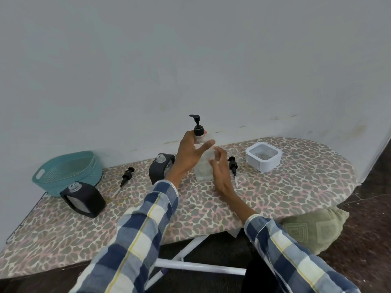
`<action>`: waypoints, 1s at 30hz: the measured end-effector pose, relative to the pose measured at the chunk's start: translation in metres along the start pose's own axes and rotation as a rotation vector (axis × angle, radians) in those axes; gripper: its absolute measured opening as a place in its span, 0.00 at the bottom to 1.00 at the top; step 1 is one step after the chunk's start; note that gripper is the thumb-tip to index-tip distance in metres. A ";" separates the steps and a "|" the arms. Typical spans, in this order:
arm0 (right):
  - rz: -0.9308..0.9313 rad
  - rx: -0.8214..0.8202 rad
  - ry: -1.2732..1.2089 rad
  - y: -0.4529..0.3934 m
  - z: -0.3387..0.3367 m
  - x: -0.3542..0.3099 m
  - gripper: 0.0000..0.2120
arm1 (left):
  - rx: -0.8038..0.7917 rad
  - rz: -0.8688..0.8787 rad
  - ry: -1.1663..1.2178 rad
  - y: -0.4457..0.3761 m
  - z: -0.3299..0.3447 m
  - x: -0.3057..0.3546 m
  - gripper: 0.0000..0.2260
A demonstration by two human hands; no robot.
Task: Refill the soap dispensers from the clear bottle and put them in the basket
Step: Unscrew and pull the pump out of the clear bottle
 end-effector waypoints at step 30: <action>-0.289 -0.035 0.408 -0.041 -0.019 -0.133 0.19 | 0.062 0.041 -0.131 0.012 0.003 -0.005 0.23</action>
Point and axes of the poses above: each hand's wrist, its own y-axis away from the middle knuckle, its own z-axis out of the palm, x = y × z, the point moved 10 cm from there along -y, towards the middle knuckle, and after that the axes turned 13 degrees about y, right-handed, at the moved point
